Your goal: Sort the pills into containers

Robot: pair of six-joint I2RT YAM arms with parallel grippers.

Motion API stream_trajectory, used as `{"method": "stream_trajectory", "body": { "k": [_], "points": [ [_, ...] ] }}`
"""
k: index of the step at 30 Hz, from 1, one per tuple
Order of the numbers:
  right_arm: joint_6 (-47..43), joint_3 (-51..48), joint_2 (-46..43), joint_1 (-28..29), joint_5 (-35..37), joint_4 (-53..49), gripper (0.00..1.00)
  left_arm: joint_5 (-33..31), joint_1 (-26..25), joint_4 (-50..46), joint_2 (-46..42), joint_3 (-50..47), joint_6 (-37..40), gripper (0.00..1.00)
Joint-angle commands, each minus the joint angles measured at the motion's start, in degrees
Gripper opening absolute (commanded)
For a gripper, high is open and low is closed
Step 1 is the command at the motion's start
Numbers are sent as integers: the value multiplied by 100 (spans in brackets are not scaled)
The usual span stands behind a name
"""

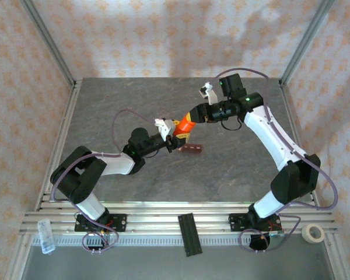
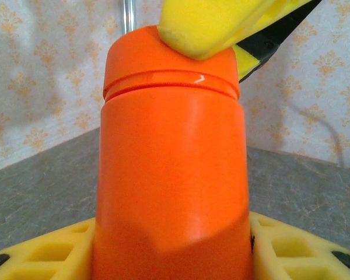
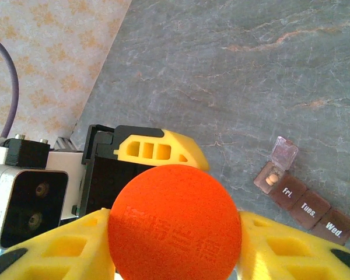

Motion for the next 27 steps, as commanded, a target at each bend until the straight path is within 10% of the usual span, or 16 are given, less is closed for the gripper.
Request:
{"method": "stream_trajectory", "body": {
  "k": [1,17,27],
  "points": [
    [231,-97,137,177,59,99,44,99,-29,507,-152,40,8,0],
    [3194,-1124,-418,683,2153,1395,41,-4,-27,460,-99,75,98,0],
    [2015,75,-536,117,1568,611,83,-34,-29,464,-40,-17,156,0]
  ]
}}
